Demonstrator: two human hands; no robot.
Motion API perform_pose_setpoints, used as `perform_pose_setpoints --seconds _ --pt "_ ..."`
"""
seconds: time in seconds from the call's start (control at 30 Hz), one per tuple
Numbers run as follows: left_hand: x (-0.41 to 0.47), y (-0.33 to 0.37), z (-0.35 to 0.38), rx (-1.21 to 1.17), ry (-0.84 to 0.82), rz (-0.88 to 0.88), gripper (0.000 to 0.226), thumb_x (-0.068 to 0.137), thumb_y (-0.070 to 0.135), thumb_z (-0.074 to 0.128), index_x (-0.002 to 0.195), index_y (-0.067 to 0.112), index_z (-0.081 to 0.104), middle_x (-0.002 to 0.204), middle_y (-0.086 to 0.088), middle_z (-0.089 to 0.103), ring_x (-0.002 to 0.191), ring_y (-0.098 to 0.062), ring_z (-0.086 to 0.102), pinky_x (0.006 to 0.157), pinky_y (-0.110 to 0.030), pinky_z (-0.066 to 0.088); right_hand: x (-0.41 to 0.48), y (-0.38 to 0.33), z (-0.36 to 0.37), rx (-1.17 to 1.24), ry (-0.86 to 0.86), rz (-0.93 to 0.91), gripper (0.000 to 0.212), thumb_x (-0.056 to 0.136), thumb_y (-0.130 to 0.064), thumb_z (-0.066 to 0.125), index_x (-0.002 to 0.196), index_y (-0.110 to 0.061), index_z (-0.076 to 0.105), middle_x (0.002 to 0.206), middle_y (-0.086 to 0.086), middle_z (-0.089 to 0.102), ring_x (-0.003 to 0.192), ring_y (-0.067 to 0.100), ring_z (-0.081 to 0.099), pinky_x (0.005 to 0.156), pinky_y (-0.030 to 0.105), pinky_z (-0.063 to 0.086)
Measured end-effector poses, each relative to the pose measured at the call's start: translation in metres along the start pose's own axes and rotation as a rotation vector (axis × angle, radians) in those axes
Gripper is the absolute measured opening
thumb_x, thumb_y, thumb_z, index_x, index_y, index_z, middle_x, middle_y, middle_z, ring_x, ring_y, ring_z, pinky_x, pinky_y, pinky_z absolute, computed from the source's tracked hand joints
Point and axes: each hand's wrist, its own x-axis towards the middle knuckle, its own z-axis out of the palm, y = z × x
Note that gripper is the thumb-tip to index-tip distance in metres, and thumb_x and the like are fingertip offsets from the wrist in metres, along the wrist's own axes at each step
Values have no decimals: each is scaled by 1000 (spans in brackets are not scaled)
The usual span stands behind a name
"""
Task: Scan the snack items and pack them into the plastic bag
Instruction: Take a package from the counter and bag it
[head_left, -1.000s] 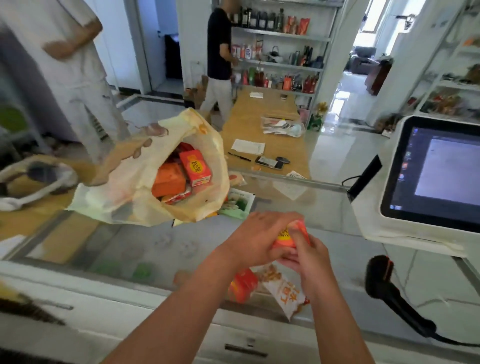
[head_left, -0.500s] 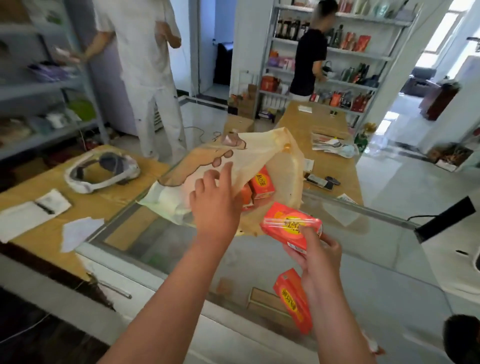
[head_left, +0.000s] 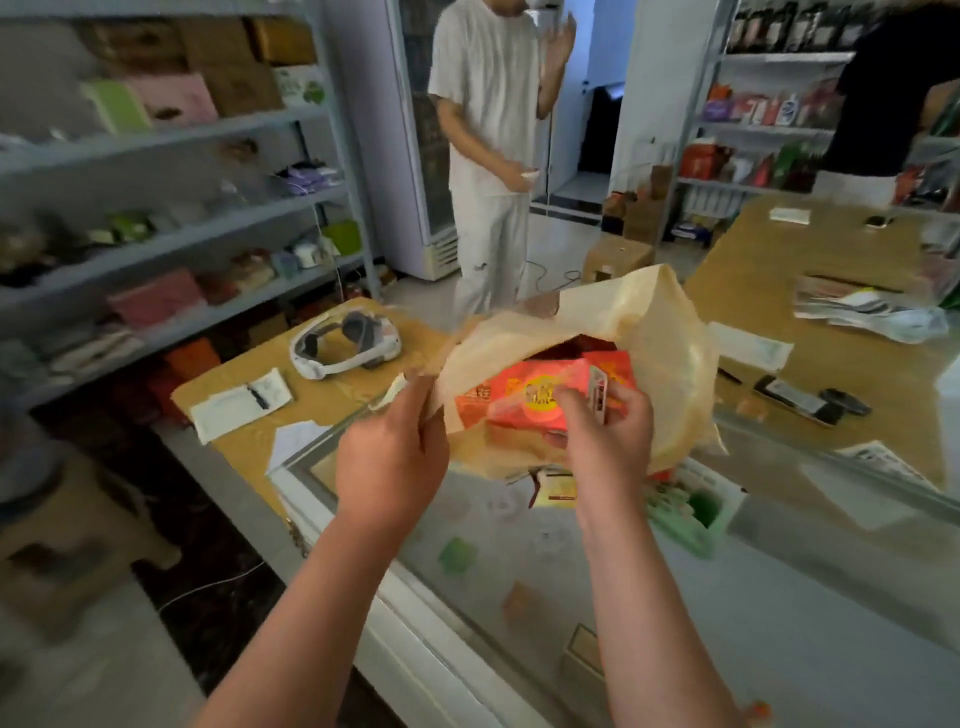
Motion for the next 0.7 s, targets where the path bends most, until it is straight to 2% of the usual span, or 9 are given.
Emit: perform_pose_setpoints --seconds 0.17,0.23,0.33,0.43,0.5,0.57,0.6,0.67,0.7 --pt "-10 -6 -9 -9 -58 136 29 82 19 41 104 12 59 55 -2 57 40 -23 51 41 -15 22 12 -13 16 -16 -51 -111 29 75 -22 70 83 -31 44 85 -7 61 71 10 61 64 32 53" --pt "-10 -3 -10 -73 -2 47 31 89 23 39 94 5 64 55 4 53 41 -21 50 39 -19 28 14 -13 33 -45 -142 -60 31 69 -29 71 87 -29 45 90 -4 61 79 16 64 71 40 56" --pt "-5 4 -4 -131 81 -161 46 96 36 35 69 3 52 48 -5 52 41 -24 50 38 -41 39 11 -8 60 -118 -274 24 57 62 -36 70 112 -20 46 109 0 60 95 24 65 80 46 57" --pt "5 10 -2 -130 136 -282 54 95 42 30 67 1 52 48 -7 55 43 -23 53 45 -48 44 17 -10 71 -273 -363 31 61 73 -29 71 127 -13 46 125 4 57 112 25 58 90 28 46" --pt "12 14 -3 -87 163 -284 52 94 40 29 69 2 54 50 -7 56 45 -23 53 46 -48 45 22 -6 69 -443 -476 27 68 72 -34 69 133 -12 46 130 5 55 120 25 52 97 26 40" --pt "14 18 -3 -60 156 -204 46 95 34 31 70 3 55 50 -7 55 42 -23 50 40 -43 43 16 -2 68 -471 -576 10 81 65 -38 67 139 -16 41 135 3 52 124 25 49 107 38 38" --pt "13 20 -2 -39 147 -143 42 95 30 34 73 3 57 50 -5 53 39 -19 46 35 -34 39 17 6 70 -455 -549 -10 82 62 -38 68 137 -17 42 133 3 54 121 24 51 105 41 41" --pt "8 22 0 -3 138 -59 36 94 22 38 78 0 62 50 2 48 39 -11 35 39 -13 24 19 11 75 -407 -488 -25 69 60 -36 70 124 -18 51 118 0 62 108 20 60 96 40 49" --pt "7 22 1 -2 142 -41 35 93 21 39 78 -1 62 50 4 43 40 -10 31 42 -10 19 18 7 78 -376 -497 -14 55 65 -29 71 115 -16 54 108 -2 64 100 16 62 91 35 51"
